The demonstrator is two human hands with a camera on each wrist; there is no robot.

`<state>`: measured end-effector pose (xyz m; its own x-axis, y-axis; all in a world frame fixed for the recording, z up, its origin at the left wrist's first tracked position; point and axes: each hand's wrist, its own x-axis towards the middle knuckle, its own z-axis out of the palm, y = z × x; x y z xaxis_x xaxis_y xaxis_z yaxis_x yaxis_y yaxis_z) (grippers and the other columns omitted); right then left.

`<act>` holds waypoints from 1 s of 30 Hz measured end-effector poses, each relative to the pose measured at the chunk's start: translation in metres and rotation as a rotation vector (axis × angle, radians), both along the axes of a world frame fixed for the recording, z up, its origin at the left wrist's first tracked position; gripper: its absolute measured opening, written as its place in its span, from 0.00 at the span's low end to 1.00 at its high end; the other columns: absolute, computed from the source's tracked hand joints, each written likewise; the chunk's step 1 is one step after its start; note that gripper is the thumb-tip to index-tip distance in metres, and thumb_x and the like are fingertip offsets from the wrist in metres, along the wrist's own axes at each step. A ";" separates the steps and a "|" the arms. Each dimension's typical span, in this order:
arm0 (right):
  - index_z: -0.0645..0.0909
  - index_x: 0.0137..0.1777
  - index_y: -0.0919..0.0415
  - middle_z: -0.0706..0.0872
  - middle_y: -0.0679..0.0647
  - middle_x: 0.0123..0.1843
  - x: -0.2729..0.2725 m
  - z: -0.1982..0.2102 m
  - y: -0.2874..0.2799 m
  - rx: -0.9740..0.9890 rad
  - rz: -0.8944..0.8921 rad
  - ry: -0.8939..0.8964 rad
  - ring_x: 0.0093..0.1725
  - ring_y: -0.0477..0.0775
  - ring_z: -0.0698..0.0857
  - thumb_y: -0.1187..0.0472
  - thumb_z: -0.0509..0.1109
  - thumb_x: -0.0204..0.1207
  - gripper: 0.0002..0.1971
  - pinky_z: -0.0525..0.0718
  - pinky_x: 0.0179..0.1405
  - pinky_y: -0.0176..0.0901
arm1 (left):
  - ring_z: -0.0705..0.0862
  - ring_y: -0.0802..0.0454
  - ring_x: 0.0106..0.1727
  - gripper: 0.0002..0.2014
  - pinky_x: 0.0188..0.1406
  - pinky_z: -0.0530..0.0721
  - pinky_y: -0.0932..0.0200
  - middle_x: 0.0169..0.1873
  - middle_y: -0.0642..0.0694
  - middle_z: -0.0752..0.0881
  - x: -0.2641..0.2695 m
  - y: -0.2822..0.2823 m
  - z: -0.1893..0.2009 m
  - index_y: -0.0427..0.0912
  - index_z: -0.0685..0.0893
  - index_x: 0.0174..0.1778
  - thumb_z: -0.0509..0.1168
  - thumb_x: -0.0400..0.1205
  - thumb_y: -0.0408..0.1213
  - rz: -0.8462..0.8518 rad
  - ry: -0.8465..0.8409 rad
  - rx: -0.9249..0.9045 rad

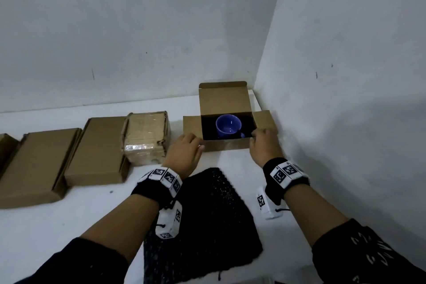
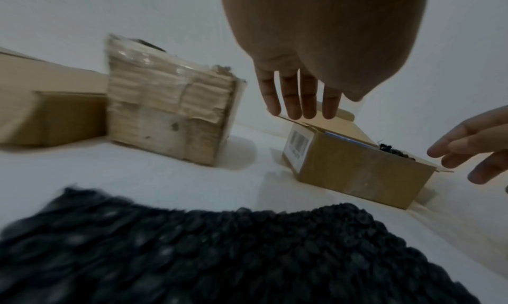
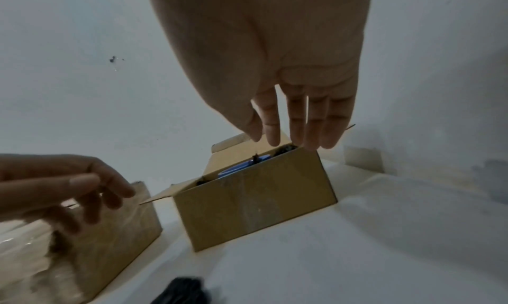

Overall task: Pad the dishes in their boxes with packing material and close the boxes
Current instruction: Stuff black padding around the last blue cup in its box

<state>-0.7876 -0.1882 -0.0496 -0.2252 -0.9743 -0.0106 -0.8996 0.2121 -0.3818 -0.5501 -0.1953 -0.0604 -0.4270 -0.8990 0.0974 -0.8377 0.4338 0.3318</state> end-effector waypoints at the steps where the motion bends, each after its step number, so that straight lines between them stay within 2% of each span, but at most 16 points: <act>1: 0.79 0.59 0.65 0.76 0.64 0.63 0.007 -0.001 0.009 0.021 0.023 -0.023 0.62 0.66 0.77 0.59 0.61 0.81 0.13 0.77 0.59 0.52 | 0.81 0.43 0.54 0.25 0.51 0.80 0.50 0.55 0.44 0.81 0.009 0.010 -0.001 0.44 0.81 0.59 0.46 0.83 0.55 0.023 0.023 0.008; 4: 0.80 0.60 0.63 0.79 0.62 0.65 0.027 -0.007 0.036 0.132 0.094 -0.096 0.62 0.64 0.79 0.56 0.64 0.81 0.14 0.78 0.60 0.50 | 0.82 0.48 0.53 0.18 0.46 0.81 0.52 0.55 0.48 0.79 0.035 0.041 0.000 0.46 0.75 0.63 0.59 0.82 0.53 0.148 0.029 0.104; 8: 0.79 0.61 0.63 0.81 0.62 0.62 0.049 -0.021 0.071 0.286 0.128 -0.153 0.61 0.62 0.80 0.53 0.67 0.79 0.16 0.77 0.59 0.48 | 0.84 0.46 0.48 0.25 0.40 0.81 0.54 0.49 0.45 0.83 0.066 0.077 -0.010 0.44 0.70 0.56 0.65 0.76 0.60 0.297 -0.125 0.258; 12: 0.75 0.66 0.63 0.75 0.64 0.66 0.061 -0.035 0.102 0.374 0.028 -0.130 0.65 0.65 0.77 0.51 0.70 0.77 0.22 0.76 0.63 0.51 | 0.84 0.43 0.54 0.39 0.45 0.84 0.50 0.54 0.41 0.83 0.090 0.102 -0.023 0.39 0.69 0.62 0.69 0.68 0.67 0.423 -0.215 0.410; 16: 0.70 0.68 0.65 0.68 0.64 0.70 0.070 -0.046 0.128 0.423 -0.097 -0.003 0.70 0.67 0.70 0.49 0.70 0.76 0.27 0.74 0.65 0.55 | 0.80 0.42 0.62 0.49 0.55 0.81 0.51 0.61 0.39 0.79 0.099 0.123 -0.035 0.35 0.66 0.70 0.74 0.63 0.66 0.457 -0.185 0.521; 19: 0.68 0.67 0.65 0.71 0.65 0.69 0.072 -0.054 0.139 0.412 -0.149 -0.049 0.69 0.67 0.71 0.52 0.71 0.76 0.25 0.74 0.64 0.57 | 0.79 0.41 0.63 0.46 0.57 0.80 0.51 0.62 0.37 0.78 0.099 0.134 -0.041 0.35 0.66 0.69 0.77 0.64 0.59 0.481 -0.128 0.520; 22: 0.73 0.63 0.65 0.77 0.65 0.64 0.072 -0.060 0.145 0.411 -0.112 -0.080 0.65 0.67 0.76 0.52 0.70 0.77 0.21 0.78 0.62 0.54 | 0.81 0.39 0.61 0.40 0.54 0.80 0.50 0.59 0.36 0.81 0.098 0.140 -0.042 0.35 0.66 0.66 0.78 0.67 0.52 0.510 -0.034 0.528; 25: 0.77 0.56 0.66 0.82 0.62 0.55 0.073 -0.059 0.148 0.347 -0.077 -0.188 0.56 0.62 0.81 0.54 0.70 0.77 0.16 0.77 0.49 0.45 | 0.82 0.38 0.60 0.33 0.52 0.79 0.51 0.58 0.35 0.82 0.097 0.144 -0.042 0.34 0.67 0.64 0.76 0.71 0.44 0.539 0.025 0.515; 27: 0.76 0.48 0.65 0.81 0.58 0.45 0.074 -0.054 0.149 0.278 -0.080 -0.299 0.47 0.58 0.80 0.56 0.70 0.77 0.11 0.70 0.40 0.41 | 0.82 0.37 0.59 0.28 0.51 0.78 0.53 0.56 0.35 0.83 0.098 0.144 -0.041 0.34 0.69 0.62 0.74 0.73 0.40 0.552 0.096 0.512; 28: 0.75 0.47 0.64 0.80 0.55 0.42 0.073 -0.050 0.148 0.241 -0.093 -0.344 0.46 0.55 0.78 0.58 0.71 0.77 0.10 0.68 0.39 0.39 | 0.82 0.37 0.58 0.26 0.50 0.78 0.53 0.55 0.35 0.83 0.099 0.143 -0.039 0.35 0.69 0.61 0.74 0.74 0.38 0.564 0.158 0.514; 30: 0.76 0.53 0.65 0.78 0.52 0.45 0.072 -0.043 0.147 0.163 -0.141 -0.458 0.48 0.52 0.76 0.62 0.72 0.76 0.10 0.69 0.43 0.35 | 0.82 0.37 0.58 0.25 0.51 0.78 0.52 0.54 0.35 0.83 0.102 0.140 -0.036 0.36 0.69 0.59 0.75 0.73 0.37 0.618 0.302 0.533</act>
